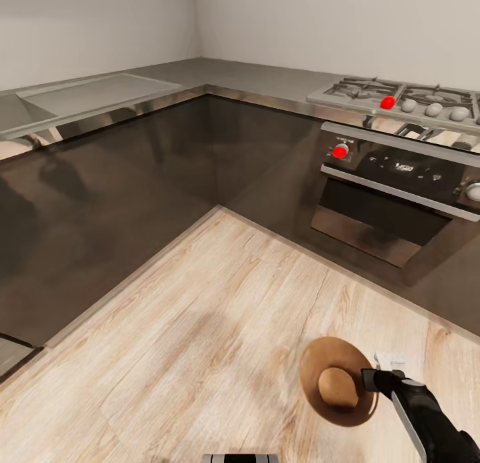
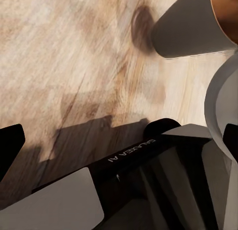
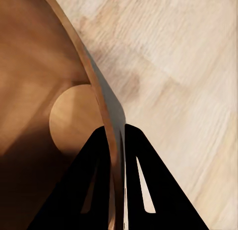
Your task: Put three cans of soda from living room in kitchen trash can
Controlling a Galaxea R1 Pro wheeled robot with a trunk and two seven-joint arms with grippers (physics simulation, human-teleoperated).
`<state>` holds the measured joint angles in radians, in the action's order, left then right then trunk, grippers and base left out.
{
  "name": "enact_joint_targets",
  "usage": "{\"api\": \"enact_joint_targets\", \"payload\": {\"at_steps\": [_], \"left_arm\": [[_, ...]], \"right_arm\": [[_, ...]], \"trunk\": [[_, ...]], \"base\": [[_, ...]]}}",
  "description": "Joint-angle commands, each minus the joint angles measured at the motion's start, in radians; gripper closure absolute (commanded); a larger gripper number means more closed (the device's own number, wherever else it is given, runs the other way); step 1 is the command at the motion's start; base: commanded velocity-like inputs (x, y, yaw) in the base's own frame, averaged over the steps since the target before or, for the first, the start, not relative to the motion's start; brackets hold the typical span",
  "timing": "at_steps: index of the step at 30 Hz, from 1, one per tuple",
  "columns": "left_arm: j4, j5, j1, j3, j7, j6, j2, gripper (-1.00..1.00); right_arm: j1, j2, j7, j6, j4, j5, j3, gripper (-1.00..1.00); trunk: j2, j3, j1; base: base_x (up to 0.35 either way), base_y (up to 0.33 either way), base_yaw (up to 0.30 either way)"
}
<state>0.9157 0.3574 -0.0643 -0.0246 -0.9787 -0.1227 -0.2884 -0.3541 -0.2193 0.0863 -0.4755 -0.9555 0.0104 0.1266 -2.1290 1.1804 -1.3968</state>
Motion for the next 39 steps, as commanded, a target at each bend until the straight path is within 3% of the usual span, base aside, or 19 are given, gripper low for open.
{"api": "enact_joint_targets", "payload": {"at_steps": [1, 7, 13, 16, 23, 39], "left_arm": [[0.000, 0.000, 0.000, 0.000, 0.000, 0.000, 0.000, -1.00], [0.000, 0.000, 0.000, 0.000, 0.000, 0.000, 0.000, -1.00], [0.000, 0.000, 0.000, -0.001, 0.000, 0.000, -0.001, -1.00], [0.001, 0.000, 0.000, -0.002, 0.000, 0.000, -0.001, -1.00], [0.059, 0.000, 0.000, -0.085, 0.000, -0.001, 0.000, -1.00], [0.069, -0.001, 0.000, -0.100, 0.003, 0.000, 0.000, -1.00]], "right_arm": [[0.001, 0.000, 0.007, -0.035, -0.028, -0.004, 0.000, 1.00], [0.002, 0.000, 0.007, -0.199, -0.153, -0.007, 0.002, 1.00], [0.002, -0.001, 0.006, -0.425, -0.301, -0.007, 0.006, 1.00], [0.002, -0.002, 0.006, -0.484, -0.339, -0.007, 0.007, 1.00], [0.001, -0.004, 0.007, -0.523, -0.378, -0.008, 0.007, 1.00], [0.001, -0.002, 0.007, -0.526, -0.437, -0.013, 0.005, 1.00]], "trunk": [[0.000, 0.000, 0.000], [0.000, 0.000, 0.000], [0.000, 0.000, 0.000], [0.000, 0.000, 0.000], [0.000, 0.000, 0.000], [0.000, 0.000, 0.000]], "base": [[0.000, 0.000, 0.000], [0.000, 0.000, 0.000], [0.000, 0.000, 0.000], [0.000, 0.000, 0.000], [0.000, 0.000, 0.000], [0.000, 0.000, 0.000]]}}
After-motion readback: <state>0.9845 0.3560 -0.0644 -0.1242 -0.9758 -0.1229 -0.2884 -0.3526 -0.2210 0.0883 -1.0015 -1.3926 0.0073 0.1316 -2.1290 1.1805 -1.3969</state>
